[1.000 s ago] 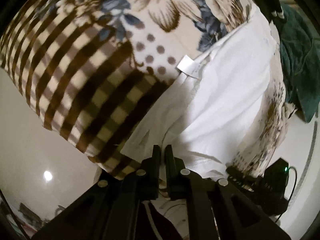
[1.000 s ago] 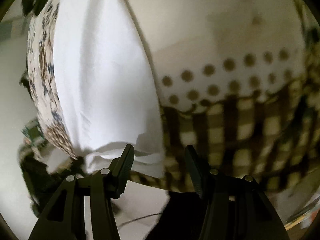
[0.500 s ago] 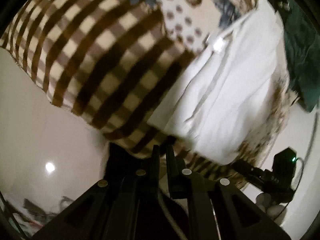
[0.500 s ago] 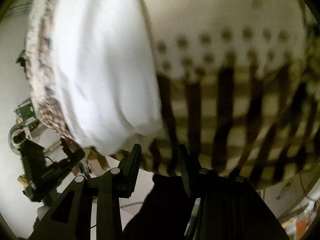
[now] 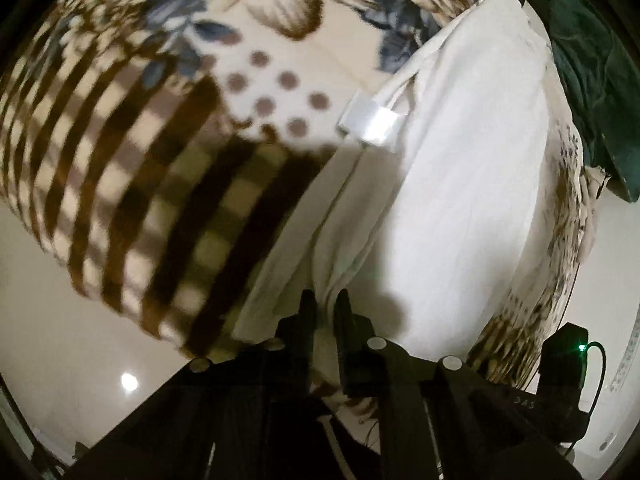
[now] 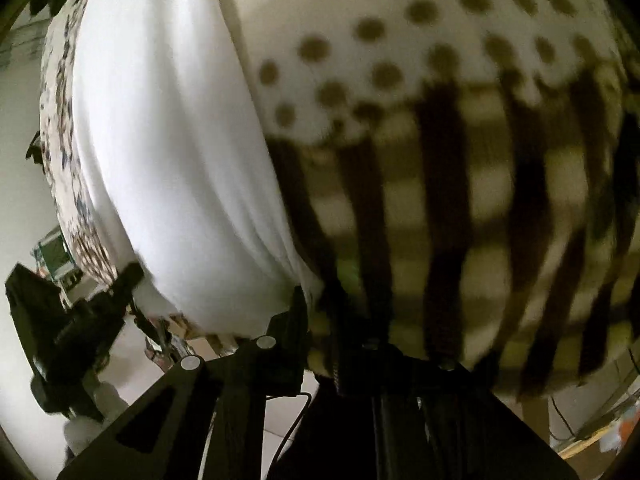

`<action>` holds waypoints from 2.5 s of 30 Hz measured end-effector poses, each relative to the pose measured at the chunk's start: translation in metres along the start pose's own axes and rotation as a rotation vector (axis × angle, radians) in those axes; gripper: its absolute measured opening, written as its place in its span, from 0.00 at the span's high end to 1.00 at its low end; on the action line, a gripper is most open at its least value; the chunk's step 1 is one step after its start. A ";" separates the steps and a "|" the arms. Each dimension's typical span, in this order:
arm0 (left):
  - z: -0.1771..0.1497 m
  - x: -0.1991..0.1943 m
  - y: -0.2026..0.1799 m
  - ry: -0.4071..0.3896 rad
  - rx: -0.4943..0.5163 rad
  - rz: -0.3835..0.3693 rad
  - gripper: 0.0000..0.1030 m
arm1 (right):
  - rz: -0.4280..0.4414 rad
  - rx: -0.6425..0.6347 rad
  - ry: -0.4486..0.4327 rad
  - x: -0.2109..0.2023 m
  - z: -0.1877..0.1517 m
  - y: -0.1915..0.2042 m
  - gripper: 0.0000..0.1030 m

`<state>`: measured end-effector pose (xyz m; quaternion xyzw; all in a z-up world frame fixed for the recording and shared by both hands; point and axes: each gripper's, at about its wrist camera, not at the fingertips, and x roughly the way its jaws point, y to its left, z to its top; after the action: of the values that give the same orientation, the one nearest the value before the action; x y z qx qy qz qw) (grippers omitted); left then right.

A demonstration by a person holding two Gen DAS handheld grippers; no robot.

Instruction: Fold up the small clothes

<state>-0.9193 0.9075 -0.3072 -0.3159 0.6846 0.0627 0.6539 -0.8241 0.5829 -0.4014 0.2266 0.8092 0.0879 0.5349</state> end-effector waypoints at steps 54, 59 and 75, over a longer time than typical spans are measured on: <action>0.435 0.068 -0.287 -0.128 0.357 -0.142 0.03 | 0.289 -0.084 -0.427 -0.193 0.395 0.107 0.28; 0.441 0.075 -0.313 -0.175 0.461 -0.188 0.10 | 0.379 -0.098 -0.386 -0.175 0.459 0.126 0.28; 0.419 0.042 -0.344 -0.278 0.524 -0.259 0.91 | 0.341 -0.303 -0.500 -0.208 0.431 0.172 0.96</action>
<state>-0.3820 0.8291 -0.2915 -0.2096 0.5356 -0.1569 0.8029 -0.3197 0.5959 -0.3409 0.2912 0.5811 0.2370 0.7220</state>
